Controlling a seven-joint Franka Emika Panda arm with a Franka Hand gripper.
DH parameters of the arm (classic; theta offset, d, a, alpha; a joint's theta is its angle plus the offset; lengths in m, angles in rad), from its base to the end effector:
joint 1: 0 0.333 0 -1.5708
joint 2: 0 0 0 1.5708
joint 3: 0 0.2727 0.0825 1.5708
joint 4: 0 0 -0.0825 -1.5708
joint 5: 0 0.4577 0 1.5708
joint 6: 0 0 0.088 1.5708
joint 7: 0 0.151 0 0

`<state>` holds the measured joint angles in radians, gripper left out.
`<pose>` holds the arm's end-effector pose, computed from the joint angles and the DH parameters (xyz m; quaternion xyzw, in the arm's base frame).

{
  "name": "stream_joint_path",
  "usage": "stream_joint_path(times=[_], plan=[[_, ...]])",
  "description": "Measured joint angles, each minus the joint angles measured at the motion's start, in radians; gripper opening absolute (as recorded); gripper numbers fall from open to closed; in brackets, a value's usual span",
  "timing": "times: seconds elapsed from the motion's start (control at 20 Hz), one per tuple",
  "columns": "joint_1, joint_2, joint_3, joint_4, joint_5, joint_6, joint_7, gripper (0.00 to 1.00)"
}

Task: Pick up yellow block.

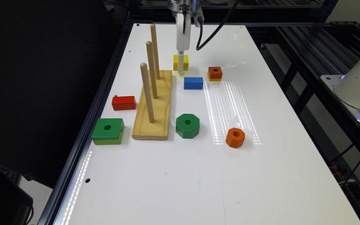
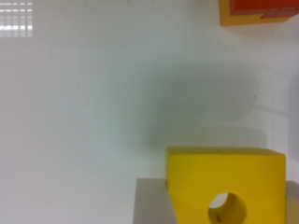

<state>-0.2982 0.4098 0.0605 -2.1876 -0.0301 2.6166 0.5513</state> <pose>0.5675 -0.1335 0.0526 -0.9271 0.3748 -0.0093 0.0059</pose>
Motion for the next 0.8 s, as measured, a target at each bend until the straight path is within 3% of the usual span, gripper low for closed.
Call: stream_joint_path(times=[0.4,0.65,0.8], plan=[[0.000,-0.008,0.000,-0.002,0.0000,-0.003,0.000,0.00],[0.000,-0.058,0.001,-0.003,0.0010,-0.051,0.000,0.00],[0.000,-0.065,0.002,-0.004,0.0012,-0.059,0.000,0.00]])
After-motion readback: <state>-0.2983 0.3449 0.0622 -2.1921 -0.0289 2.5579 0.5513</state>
